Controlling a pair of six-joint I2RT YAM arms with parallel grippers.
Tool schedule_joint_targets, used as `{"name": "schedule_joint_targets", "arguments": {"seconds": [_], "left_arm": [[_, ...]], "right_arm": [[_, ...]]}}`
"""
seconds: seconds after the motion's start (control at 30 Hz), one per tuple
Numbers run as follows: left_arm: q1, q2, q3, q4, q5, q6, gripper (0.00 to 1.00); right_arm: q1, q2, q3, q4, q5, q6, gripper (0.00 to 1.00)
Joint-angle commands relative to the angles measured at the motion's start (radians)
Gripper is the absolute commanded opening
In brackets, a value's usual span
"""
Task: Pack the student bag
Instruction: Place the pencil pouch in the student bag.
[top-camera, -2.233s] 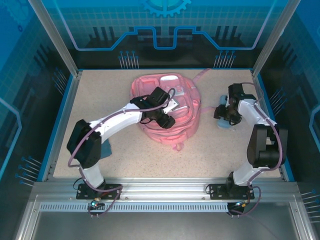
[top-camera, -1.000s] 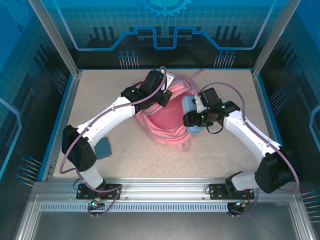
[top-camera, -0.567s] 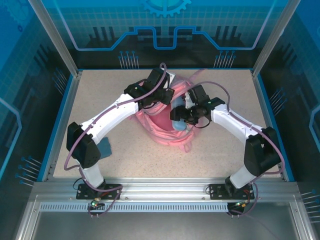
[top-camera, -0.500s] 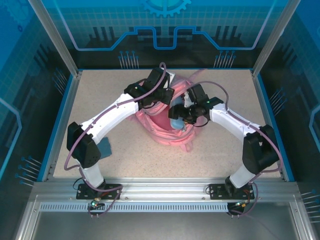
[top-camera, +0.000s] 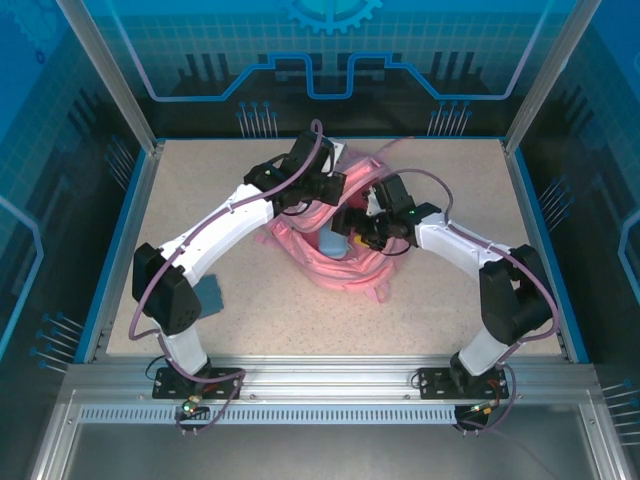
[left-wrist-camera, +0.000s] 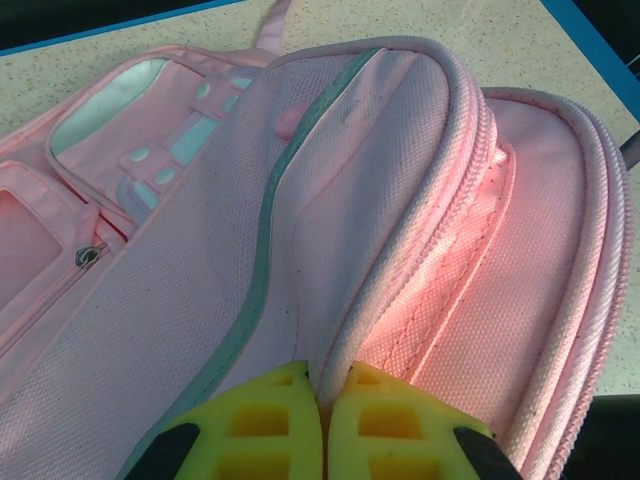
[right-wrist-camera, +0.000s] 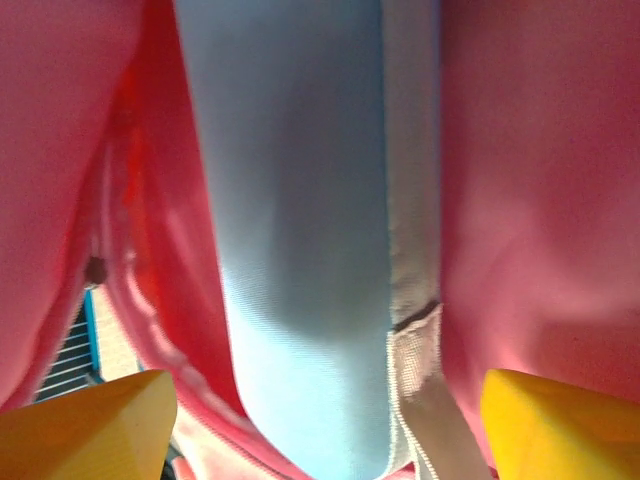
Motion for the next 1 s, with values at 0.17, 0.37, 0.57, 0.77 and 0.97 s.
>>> {"name": "schedule_joint_targets", "arguments": {"seconds": [0.17,0.37,0.57,0.77,0.97], "left_arm": [[0.011,-0.036,0.04,0.117,0.044,-0.057,0.0],[0.017,-0.04,0.037,0.114,0.053,-0.071,0.0],[0.029,-0.042,0.031,0.111,0.064,-0.089,0.0],[0.041,-0.035,0.028,0.116,0.081,-0.11,0.0],[0.065,-0.023,0.011,0.128,0.102,-0.137,0.0]], "right_arm": [[0.053,0.054,-0.023,0.159,0.092,0.054,0.65],[0.066,0.119,-0.037,0.364,0.104,0.119,0.44],[0.076,0.207,-0.043,0.608,0.098,0.211,0.37],[0.076,0.283,-0.005,0.734,0.073,0.267,0.37],[0.075,0.166,-0.073,0.657,0.112,0.186,0.42]]}}
